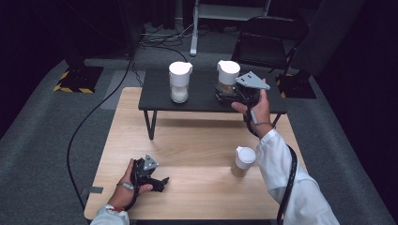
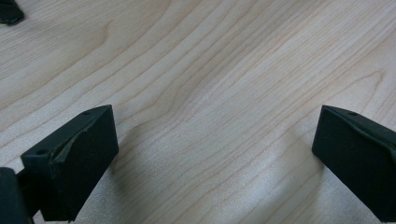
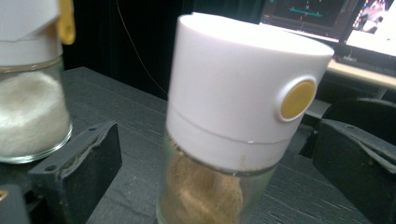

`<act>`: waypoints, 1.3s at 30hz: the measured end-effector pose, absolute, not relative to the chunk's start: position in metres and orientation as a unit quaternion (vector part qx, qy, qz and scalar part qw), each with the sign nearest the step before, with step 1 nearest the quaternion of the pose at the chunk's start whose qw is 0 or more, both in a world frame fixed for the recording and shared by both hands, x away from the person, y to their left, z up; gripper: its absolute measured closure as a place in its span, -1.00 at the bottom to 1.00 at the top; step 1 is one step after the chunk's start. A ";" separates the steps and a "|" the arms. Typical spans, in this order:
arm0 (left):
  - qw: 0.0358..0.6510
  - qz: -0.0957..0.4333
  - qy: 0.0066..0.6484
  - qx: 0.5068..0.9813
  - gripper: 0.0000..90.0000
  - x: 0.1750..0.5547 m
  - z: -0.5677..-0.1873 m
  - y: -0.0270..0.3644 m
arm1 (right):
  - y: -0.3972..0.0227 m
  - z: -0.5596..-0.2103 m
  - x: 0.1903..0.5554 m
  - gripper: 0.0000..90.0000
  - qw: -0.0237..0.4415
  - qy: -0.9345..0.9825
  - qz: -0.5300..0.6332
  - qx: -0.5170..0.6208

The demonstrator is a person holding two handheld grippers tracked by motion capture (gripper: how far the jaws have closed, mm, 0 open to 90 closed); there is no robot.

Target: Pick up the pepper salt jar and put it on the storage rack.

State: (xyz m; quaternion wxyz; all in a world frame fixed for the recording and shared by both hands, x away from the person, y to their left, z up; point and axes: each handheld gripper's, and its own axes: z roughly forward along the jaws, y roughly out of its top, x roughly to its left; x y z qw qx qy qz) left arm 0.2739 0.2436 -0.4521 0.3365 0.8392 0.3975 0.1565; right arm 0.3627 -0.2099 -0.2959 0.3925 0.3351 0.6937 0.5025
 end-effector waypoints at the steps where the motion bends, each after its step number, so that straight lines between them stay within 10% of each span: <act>1: 0.337 0.156 0.397 0.839 -1.00 0.274 -0.452 0.244 | -0.211 -0.296 0.360 -0.98 0.395 0.694 0.503 0.331; 39: 0.337 0.156 0.397 0.839 -1.00 0.274 -0.452 0.244 | -0.273 -0.332 0.287 -0.98 0.423 0.722 0.481 0.261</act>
